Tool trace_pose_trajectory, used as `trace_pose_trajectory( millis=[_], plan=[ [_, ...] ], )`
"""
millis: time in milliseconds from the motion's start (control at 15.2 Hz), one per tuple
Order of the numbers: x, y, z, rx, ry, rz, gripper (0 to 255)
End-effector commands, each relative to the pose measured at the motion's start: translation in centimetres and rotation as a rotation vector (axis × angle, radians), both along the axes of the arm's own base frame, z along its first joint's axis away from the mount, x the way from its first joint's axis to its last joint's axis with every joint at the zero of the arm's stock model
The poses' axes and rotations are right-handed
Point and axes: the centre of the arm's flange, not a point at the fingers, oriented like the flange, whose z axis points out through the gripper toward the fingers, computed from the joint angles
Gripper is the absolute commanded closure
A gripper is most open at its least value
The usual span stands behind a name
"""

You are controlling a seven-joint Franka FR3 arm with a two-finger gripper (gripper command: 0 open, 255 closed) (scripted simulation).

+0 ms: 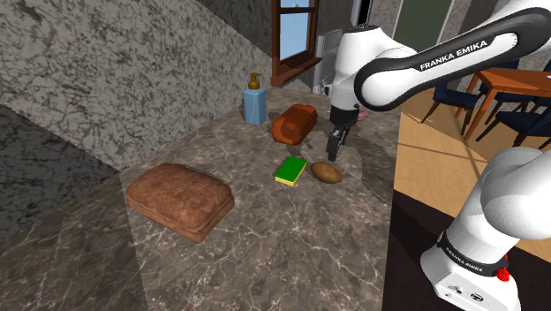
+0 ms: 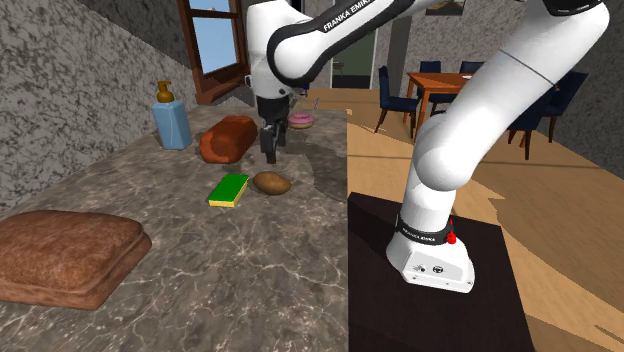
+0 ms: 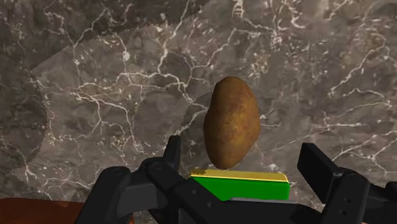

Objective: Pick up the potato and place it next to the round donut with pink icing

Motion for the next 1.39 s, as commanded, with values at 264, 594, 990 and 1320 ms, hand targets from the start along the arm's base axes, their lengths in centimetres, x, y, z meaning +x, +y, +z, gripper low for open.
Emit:
trace_pose_trajectory(
  millis=[264, 594, 990, 1320],
  plan=[
    [2.4, 1.2, -5.8, -0.019, 0.003, 0.014, 0],
    [2.6, 0.9, -8.5, -0.019, 0.003, 0.014, 0],
    [2.6, 0.8, -9.3, -0.019, 0.003, 0.014, 0],
    [2.6, 0.8, -9.3, -0.019, 0.003, 0.014, 255]
  ],
)
